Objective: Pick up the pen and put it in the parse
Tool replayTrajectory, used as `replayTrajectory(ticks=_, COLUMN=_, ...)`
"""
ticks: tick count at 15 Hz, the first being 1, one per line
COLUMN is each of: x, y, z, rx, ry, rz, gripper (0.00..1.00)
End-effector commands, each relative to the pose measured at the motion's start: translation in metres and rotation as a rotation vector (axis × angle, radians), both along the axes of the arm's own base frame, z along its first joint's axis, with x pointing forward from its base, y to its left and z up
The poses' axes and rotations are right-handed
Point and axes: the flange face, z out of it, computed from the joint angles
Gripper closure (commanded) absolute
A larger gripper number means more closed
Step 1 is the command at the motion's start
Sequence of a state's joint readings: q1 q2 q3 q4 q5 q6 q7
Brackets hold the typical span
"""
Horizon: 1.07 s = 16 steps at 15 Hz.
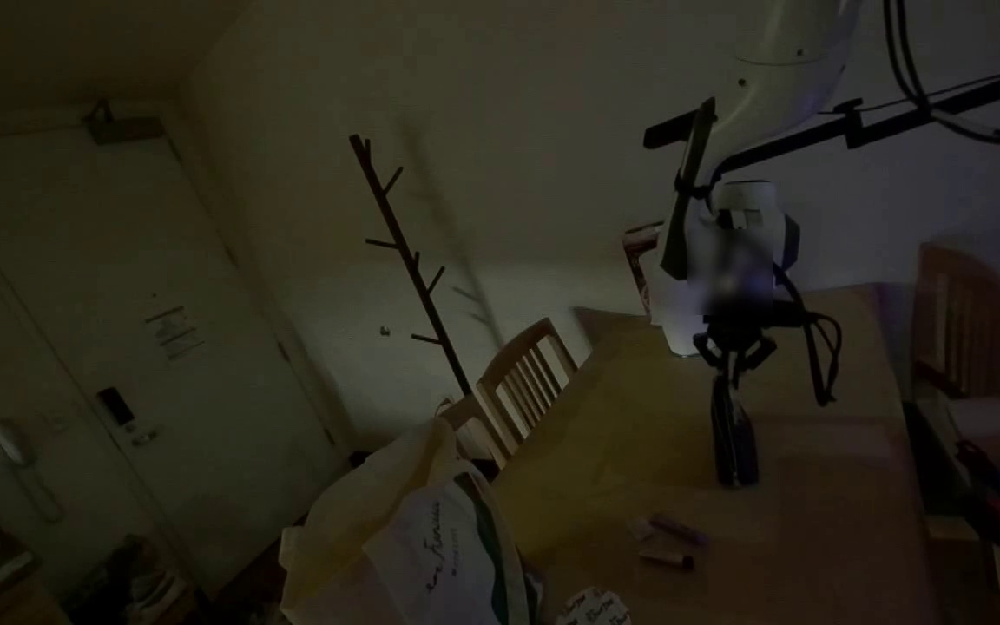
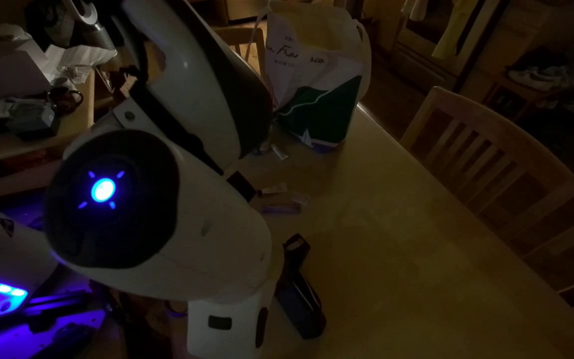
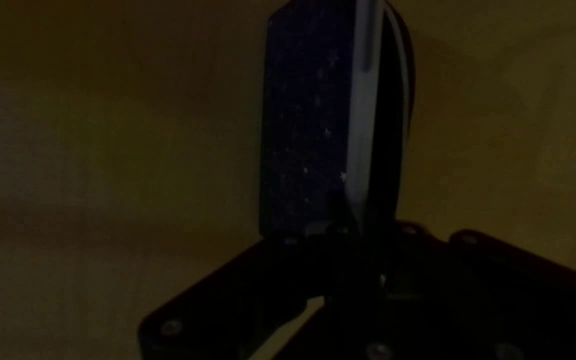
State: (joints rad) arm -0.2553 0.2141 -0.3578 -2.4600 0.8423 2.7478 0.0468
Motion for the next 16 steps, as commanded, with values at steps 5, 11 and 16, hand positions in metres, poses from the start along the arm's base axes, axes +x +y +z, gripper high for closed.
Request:
replayTrajectory(ticks=5, x=0.008, y=-0.005, z=0.005, rx=-0.099, ry=-0.054, rz=0.026, gripper=0.97)
replayTrajectory(ticks=11, x=0.008, y=-0.009, z=0.01, rx=-0.229, ry=-0.07, rz=-0.064, gripper=0.97)
replayTrajectory(ticks=16, x=0.012, y=-0.01, z=0.017, rx=-0.348, ry=-0.081, rz=-0.118, gripper=0.97)
